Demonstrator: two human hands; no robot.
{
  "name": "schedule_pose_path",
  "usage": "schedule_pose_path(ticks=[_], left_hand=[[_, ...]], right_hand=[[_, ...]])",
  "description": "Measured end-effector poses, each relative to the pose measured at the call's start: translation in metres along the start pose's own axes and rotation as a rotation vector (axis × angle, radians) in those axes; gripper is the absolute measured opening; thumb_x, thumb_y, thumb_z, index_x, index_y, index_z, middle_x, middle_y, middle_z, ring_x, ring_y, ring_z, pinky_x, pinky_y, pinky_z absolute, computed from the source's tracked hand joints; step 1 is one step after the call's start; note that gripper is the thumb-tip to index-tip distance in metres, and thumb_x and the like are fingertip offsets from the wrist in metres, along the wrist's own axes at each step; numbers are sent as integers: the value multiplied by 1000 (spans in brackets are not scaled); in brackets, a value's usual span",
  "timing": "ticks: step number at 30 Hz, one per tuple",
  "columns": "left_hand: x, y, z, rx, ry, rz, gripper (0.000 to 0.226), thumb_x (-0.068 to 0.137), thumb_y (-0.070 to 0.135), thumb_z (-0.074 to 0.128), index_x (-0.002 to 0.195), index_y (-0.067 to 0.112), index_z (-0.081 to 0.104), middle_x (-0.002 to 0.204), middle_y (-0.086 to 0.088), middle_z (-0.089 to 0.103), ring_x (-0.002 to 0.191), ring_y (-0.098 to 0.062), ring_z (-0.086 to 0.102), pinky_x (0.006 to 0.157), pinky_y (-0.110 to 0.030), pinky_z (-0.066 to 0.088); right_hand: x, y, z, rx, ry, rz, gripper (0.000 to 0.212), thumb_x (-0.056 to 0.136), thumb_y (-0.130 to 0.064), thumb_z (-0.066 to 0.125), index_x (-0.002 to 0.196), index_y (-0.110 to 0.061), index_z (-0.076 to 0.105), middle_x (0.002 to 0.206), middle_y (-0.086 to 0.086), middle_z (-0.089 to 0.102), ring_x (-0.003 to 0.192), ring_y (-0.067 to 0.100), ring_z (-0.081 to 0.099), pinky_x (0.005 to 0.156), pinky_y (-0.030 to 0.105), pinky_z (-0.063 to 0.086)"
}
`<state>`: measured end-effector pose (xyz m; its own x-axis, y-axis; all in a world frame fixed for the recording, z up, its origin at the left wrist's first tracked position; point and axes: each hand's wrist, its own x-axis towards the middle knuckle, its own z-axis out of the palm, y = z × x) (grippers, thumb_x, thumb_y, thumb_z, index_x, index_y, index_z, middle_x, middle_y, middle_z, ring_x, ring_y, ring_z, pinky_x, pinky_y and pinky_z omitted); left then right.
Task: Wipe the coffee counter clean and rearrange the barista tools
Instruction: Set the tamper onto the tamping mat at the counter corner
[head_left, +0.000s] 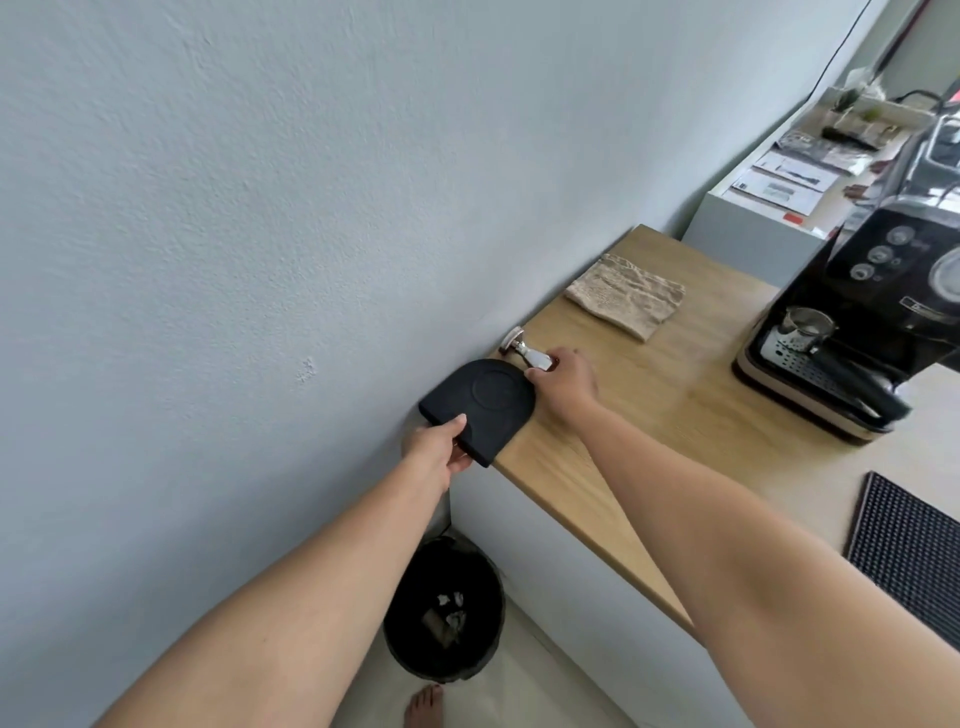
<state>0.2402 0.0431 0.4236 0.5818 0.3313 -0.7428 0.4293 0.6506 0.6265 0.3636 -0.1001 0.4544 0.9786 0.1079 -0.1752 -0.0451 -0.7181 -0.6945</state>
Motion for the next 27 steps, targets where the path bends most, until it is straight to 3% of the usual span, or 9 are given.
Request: schedule_pose_path(ticks=[3, 5, 9, 14, 20, 24, 27], left_hand=[[-1, -1, 2, -12, 30, 30, 32, 91, 9, 68, 121, 5, 58, 107, -15, 67, 79, -23, 67, 55, -36, 51], [-1, -2, 4, -10, 47, 35, 29, 91, 9, 67, 118, 5, 59, 107, -15, 67, 78, -23, 67, 54, -36, 51], [-2, -7, 5, 6, 48, 39, 29, 91, 10, 68, 118, 5, 60, 106, -14, 68, 77, -22, 67, 53, -35, 51], [-12, -23, 7, -13, 44, 35, 24, 88, 5, 70, 111, 4, 64, 105, -17, 70, 84, -27, 70, 61, -39, 55], [-32, -46, 17, -23, 7, 15, 26, 88, 4, 70, 113, 5, 66, 105, -18, 71, 91, -30, 71, 60, -39, 58], [-41, -57, 21, -2, 9, 17, 26, 88, 6, 71, 114, 6, 67, 105, -17, 71, 92, -30, 71, 69, -41, 60], [-46, -57, 24, -3, 18, 25, 27, 88, 6, 71, 115, 5, 66, 106, -17, 71, 92, -31, 71, 71, -42, 60]], right_hand=[[-1, -4, -5, 136, -6, 26, 17, 85, -20, 63, 101, -19, 69, 81, 0, 64, 75, 20, 57, 63, 30, 39], [-1, -6, -9, 246, -23, 93, 7, 85, -23, 64, 92, -24, 65, 71, -2, 62, 66, 17, 55, 61, 31, 42], [0, 0, -19, 550, -50, 226, 17, 80, -27, 70, 85, -11, 69, 71, 9, 68, 60, 19, 59, 58, 33, 46], [-17, 10, -47, 719, -59, 214, 13, 95, -18, 60, 92, -7, 65, 72, 10, 64, 56, 16, 58, 52, 26, 50], [-36, 35, -73, 668, 5, 204, 21, 95, -26, 59, 99, -7, 67, 68, 8, 61, 51, 14, 49, 51, 27, 43], [-48, 43, -80, 503, 46, 121, 24, 91, -34, 59, 86, -13, 70, 68, 5, 62, 59, 18, 51, 56, 33, 43], [-54, 38, -79, 331, 74, 21, 36, 86, -38, 60, 79, -4, 68, 64, 5, 61, 60, 19, 51, 60, 35, 42]])
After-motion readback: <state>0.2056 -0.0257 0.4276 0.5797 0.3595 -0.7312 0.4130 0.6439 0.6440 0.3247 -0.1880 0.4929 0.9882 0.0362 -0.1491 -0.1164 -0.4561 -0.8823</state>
